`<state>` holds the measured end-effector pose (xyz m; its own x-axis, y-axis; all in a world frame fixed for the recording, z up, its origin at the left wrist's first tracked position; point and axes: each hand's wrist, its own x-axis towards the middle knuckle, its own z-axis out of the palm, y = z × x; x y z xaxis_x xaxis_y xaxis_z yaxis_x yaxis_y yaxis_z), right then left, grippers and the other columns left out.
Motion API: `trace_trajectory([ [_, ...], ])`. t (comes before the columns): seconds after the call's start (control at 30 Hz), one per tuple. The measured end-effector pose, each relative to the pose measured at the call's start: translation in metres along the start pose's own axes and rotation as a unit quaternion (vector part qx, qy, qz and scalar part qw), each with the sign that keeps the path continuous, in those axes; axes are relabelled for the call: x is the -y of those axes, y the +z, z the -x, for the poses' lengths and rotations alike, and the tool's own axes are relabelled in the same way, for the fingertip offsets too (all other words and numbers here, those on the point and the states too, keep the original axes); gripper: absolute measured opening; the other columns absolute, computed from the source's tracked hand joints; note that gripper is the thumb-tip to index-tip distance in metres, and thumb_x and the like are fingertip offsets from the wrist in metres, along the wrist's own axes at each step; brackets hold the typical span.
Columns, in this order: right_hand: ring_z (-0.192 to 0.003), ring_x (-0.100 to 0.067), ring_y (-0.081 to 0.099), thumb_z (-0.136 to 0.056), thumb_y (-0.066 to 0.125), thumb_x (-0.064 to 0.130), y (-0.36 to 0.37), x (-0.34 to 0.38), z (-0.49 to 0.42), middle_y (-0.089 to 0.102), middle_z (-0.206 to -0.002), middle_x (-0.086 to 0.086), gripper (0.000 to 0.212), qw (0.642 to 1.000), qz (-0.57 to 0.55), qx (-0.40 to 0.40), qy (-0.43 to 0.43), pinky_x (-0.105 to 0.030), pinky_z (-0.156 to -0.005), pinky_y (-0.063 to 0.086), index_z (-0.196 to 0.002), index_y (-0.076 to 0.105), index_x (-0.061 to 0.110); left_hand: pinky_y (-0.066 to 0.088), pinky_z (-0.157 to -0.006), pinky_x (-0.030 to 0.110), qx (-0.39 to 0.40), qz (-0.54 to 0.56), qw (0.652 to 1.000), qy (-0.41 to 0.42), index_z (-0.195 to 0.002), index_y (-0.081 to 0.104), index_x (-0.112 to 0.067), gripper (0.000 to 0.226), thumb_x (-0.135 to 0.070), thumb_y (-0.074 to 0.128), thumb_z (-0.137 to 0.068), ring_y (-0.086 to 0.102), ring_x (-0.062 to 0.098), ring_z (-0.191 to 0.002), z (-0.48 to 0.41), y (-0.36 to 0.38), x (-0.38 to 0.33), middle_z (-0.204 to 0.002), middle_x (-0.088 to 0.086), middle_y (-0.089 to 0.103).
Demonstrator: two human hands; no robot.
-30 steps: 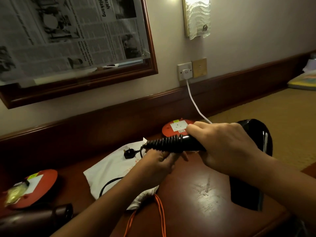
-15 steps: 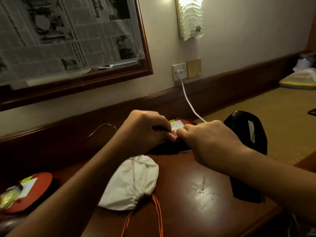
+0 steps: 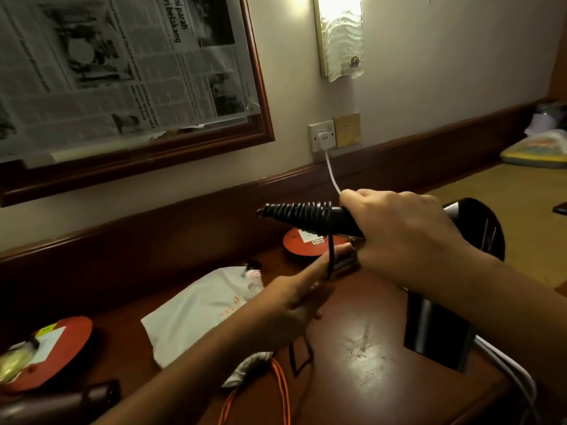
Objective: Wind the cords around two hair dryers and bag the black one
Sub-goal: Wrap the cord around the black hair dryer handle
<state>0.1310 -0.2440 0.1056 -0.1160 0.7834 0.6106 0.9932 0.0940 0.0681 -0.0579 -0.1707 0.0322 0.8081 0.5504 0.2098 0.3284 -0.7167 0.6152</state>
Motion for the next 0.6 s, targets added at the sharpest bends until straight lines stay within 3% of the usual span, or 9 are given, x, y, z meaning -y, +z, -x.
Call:
trace_trajectory([
  [0.07, -0.064, -0.02, 0.044, -0.079, 0.063, 0.018, 0.011, 0.0, -0.007, 0.051, -0.083, 0.008, 0.034, 0.999, 0.011, 0.013, 0.035, -0.029, -0.05, 0.022, -0.091, 0.033, 0.029, 0.033, -0.056, 0.009, -0.046, -0.107, 0.992, 0.051, -0.133, 0.051, -0.04, 0.029, -0.029, 0.047, -0.106, 0.048, -0.002, -0.058, 0.001, -0.006, -0.01, -0.067, -0.016, 0.053],
  [0.1, -0.065, -0.022, 0.046, -0.079, 0.062, 0.015, 0.016, 0.0, -0.01, 0.054, -0.084, 0.007, 0.031, 0.998, 0.019, 0.024, 0.049, -0.031, -0.053, 0.027, -0.092, 0.037, 0.027, 0.037, -0.057, 0.013, -0.075, -0.161, 0.98, 0.086, -0.117, 0.06, -0.027, 0.017, -0.032, 0.049, -0.105, 0.05, -0.001, -0.059, 0.002, -0.011, -0.016, -0.067, -0.017, 0.053],
  [0.13, -0.066, -0.022, 0.048, -0.08, 0.062, 0.014, 0.02, 0.001, -0.013, 0.057, -0.086, 0.006, 0.028, 0.997, 0.028, 0.039, 0.055, -0.032, -0.055, 0.032, -0.095, 0.042, 0.026, 0.044, -0.058, 0.022, -0.095, -0.213, 0.966, 0.108, -0.104, 0.064, -0.02, 0.023, -0.037, 0.048, -0.104, 0.052, 0.002, -0.061, 0.003, -0.017, -0.021, -0.069, -0.016, 0.054],
  [0.2, -0.068, -0.023, 0.054, -0.082, 0.063, 0.015, 0.028, 0.004, -0.015, 0.06, -0.09, 0.004, 0.026, 0.996, 0.044, 0.067, 0.031, -0.034, -0.057, 0.037, -0.102, 0.048, 0.024, 0.052, -0.055, 0.035, -0.129, -0.311, 0.933, 0.126, -0.095, 0.069, -0.025, 0.039, -0.049, 0.04, -0.101, 0.06, 0.012, -0.066, 0.001, -0.034, -0.028, -0.077, -0.011, 0.062],
  [0.33, -0.072, -0.024, 0.061, -0.087, 0.057, 0.02, 0.033, 0.01, -0.007, 0.058, -0.092, 0.003, 0.022, 0.994, 0.054, 0.072, -0.056, -0.033, -0.055, 0.032, -0.107, 0.049, 0.025, 0.05, -0.048, 0.031, -0.179, -0.425, 0.874, 0.154, -0.09, 0.073, -0.031, 0.042, -0.057, 0.04, -0.094, 0.063, 0.013, -0.066, -0.01, -0.075, -0.037, -0.085, -0.011, 0.066],
  [0.4, -0.068, -0.022, 0.057, -0.087, 0.055, 0.018, 0.031, 0.011, -0.002, 0.056, -0.089, 0.004, 0.022, 0.994, 0.051, 0.061, -0.081, -0.033, -0.054, 0.031, -0.107, 0.05, 0.025, 0.049, -0.05, 0.032, -0.188, -0.408, 0.877, 0.17, -0.087, 0.074, -0.032, 0.035, -0.055, 0.048, -0.091, 0.063, 0.012, -0.069, -0.021, -0.084, -0.033, -0.086, -0.013, 0.067],
  [0.5, -0.066, -0.018, 0.059, -0.086, 0.056, 0.018, 0.023, 0.011, 0.004, 0.056, -0.084, 0.006, 0.022, 0.99, 0.065, 0.04, -0.121, -0.031, -0.05, 0.027, -0.106, 0.053, 0.026, 0.053, -0.058, 0.036, -0.183, -0.265, 0.934, 0.158, -0.083, 0.079, -0.025, 0.019, -0.041, 0.068, -0.086, 0.066, 0.01, -0.072, -0.036, -0.085, -0.021, -0.082, -0.01, 0.07],
  [0.6, -0.059, -0.016, 0.056, -0.08, 0.064, 0.021, 0.008, 0.008, 0.012, 0.056, -0.077, 0.007, 0.023, 0.989, 0.049, 0.034, -0.132, -0.028, -0.048, 0.029, -0.102, 0.056, 0.024, 0.048, -0.068, 0.017, -0.127, -0.064, 0.985, 0.096, -0.087, 0.08, -0.014, 0.005, -0.018, 0.077, -0.086, 0.067, 0.004, -0.074, -0.043, -0.08, -0.013, -0.079, -0.008, 0.071],
])
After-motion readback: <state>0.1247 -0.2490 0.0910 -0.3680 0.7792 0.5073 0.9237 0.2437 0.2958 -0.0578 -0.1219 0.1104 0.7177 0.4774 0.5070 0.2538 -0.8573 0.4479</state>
